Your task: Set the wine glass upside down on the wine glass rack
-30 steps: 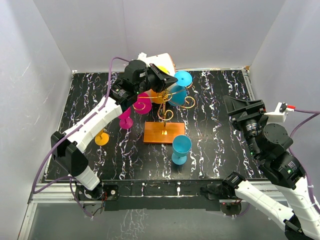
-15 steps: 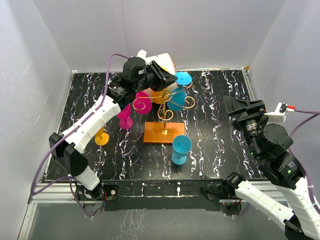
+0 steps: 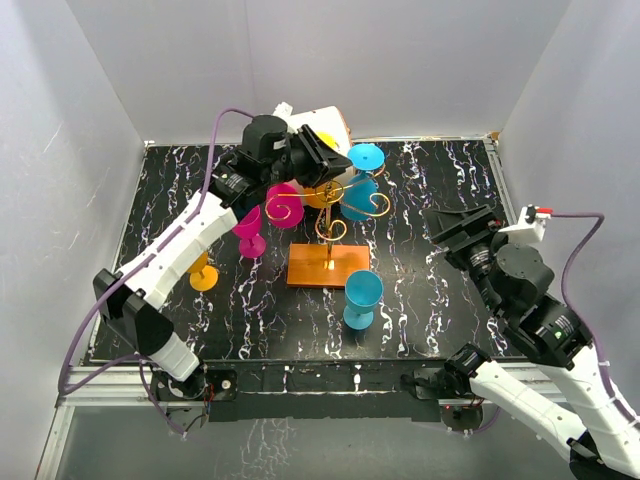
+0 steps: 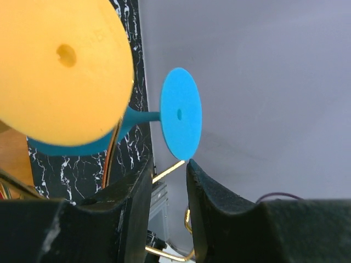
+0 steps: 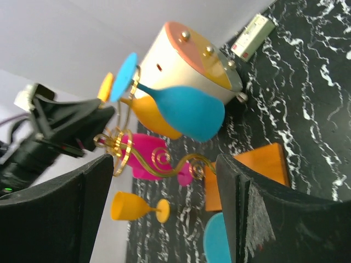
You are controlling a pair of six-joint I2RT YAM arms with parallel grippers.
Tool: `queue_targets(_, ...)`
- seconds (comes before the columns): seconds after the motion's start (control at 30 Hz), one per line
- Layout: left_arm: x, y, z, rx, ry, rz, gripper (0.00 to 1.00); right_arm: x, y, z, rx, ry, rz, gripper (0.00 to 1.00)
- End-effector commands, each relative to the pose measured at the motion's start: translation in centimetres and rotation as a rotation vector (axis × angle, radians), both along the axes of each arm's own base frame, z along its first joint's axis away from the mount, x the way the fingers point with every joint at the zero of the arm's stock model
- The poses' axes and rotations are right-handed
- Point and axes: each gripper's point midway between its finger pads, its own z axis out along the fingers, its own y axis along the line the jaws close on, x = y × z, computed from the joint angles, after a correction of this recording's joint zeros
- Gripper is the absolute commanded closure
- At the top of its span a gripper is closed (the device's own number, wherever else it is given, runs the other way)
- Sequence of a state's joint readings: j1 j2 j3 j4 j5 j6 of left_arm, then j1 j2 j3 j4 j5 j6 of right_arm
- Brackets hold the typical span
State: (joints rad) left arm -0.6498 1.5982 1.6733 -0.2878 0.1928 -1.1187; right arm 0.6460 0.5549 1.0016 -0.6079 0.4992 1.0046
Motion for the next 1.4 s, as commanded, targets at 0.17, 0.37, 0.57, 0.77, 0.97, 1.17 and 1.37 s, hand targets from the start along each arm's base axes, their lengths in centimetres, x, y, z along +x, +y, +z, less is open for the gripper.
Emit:
queue_targets(0.17,-6.0,3.5,9.3,-0.08,-0.277,-0.103,0.62,-1.0,3.7,-7.4,-0.205,0.153,0.24,0.25)
queue_targets(0.37,-9.7,5.4,10.9,0.014,-0.593,-0.231,0.55,-1.7,6.2,-10.9,-0.282,0.253,0.397,0.26)
queue_targets(0.57,-13.1,9.3,6.6,0.177,-0.683,-0.248,0.43,-1.8,6.6,-11.9,-0.269,0.271,0.411,0.26)
queue_targets(0.77,-15.3,13.8,2.8,0.333,-0.695,-0.188,0.22,-1.9,7.5,-13.1,-0.294,0.305,0.468,0.28)
queue_targets(0.97,-15.5,17.9,-0.5,0.464,-0.672,-0.051,0.01,-2.3,7.8,-14.8,-0.405,0.395,0.539,0.32)
queue_targets(1.17,-15.5,19.0,-2.4,0.489,-0.671,-0.008,0.01,-3.5,8.3,-16.8,-0.466,0.502,0.634,0.37)
queue_targets(1.37,-15.0,18.9,-3.4,0.515,-0.648,-0.012,0.01,-4.0,8.1,-18.9,-0.473,0.571,0.639,0.41)
